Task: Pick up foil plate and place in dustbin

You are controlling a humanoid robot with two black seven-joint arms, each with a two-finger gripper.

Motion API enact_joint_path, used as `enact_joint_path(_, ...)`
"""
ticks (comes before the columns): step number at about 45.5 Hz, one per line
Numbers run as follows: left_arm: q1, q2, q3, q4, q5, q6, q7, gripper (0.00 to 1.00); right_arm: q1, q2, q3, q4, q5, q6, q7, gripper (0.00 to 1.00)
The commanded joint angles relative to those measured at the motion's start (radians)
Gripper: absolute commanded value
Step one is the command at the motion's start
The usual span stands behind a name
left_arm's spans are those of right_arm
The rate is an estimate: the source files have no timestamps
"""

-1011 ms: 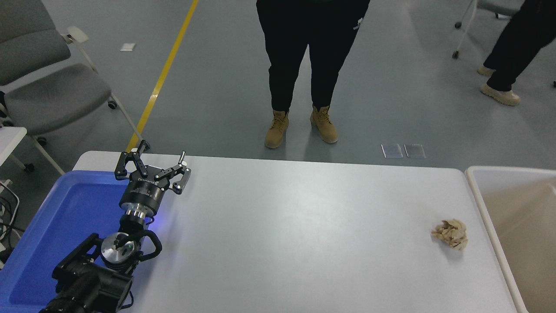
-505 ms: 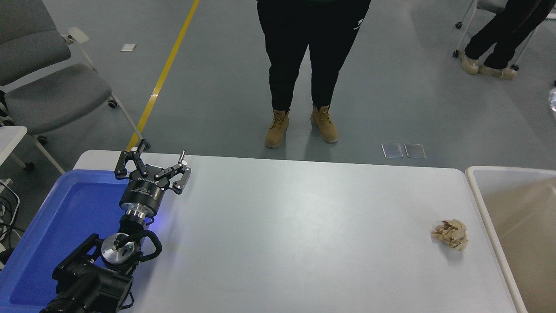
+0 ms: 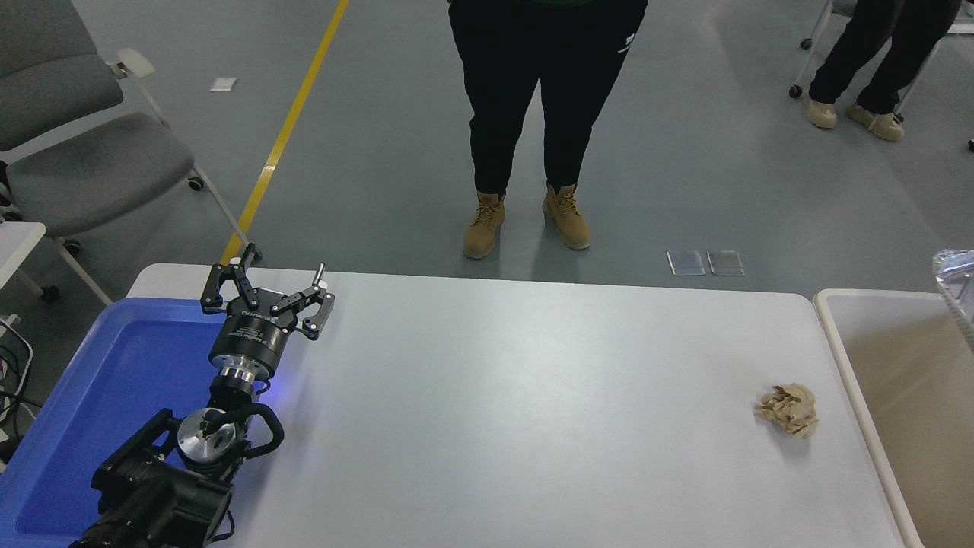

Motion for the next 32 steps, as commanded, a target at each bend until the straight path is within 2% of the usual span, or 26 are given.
enact_joint_path(1, 0.000, 0.000, 0.000, 0.000, 0.000, 0.001, -0.001, 0.99, -0.051, 0.027, 0.048, 0.001, 0.000, -0.011, 0.001, 0.00)
enact_joint_path(6, 0.000, 0.000, 0.000, 0.000, 0.000, 0.000, -0.001, 0.99, -0.059, 0.041, 0.068, 0.000, 0.000, -0.014, -0.001, 0.00)
enact_joint_path(7, 0.000, 0.000, 0.000, 0.000, 0.000, 0.001, 0.001, 0.99, -0.061, 0.044, 0.074, 0.000, 0.000, -0.014, -0.001, 0.08)
enact_joint_path(8, 0.000, 0.000, 0.000, 0.000, 0.000, 0.000, -0.001, 0.99, -0.062, 0.047, 0.082, 0.000, 0.000, -0.014, 0.001, 0.28)
enact_joint_path(9, 0.000, 0.000, 0.000, 0.000, 0.000, 0.000, -0.001, 0.99, -0.065, 0.049, 0.090, 0.000, 0.000, -0.014, -0.001, 0.44)
enact_joint_path(11, 0.000, 0.000, 0.002, 0.000, 0.000, 0.000, -0.001, 0.99, -0.068, 0.049, 0.108, 0.000, 0.000, -0.014, 0.001, 0.59)
enact_joint_path(12, 0.000, 0.000, 0.000, 0.000, 0.000, 0.000, -0.001, 0.99, -0.068, 0.049, 0.116, 0.000, 0.000, -0.014, -0.001, 0.71)
enact_joint_path(13, 0.000, 0.000, 0.000, 0.000, 0.000, 0.000, -0.001, 0.99, -0.070, 0.049, 0.121, 0.001, 0.000, -0.012, -0.001, 0.94)
enact_joint_path(14, 0.000, 0.000, 0.000, 0.000, 0.000, 0.000, 0.001, 0.99, -0.070, 0.049, 0.122, 0.000, 0.000, -0.012, -0.002, 1.00)
enact_joint_path(32, 0.000, 0.000, 0.000, 0.000, 0.000, 0.000, -0.001, 0.99, -0.039, 0.019, 0.121, 0.000, 0.000, 0.009, -0.002, 1.00)
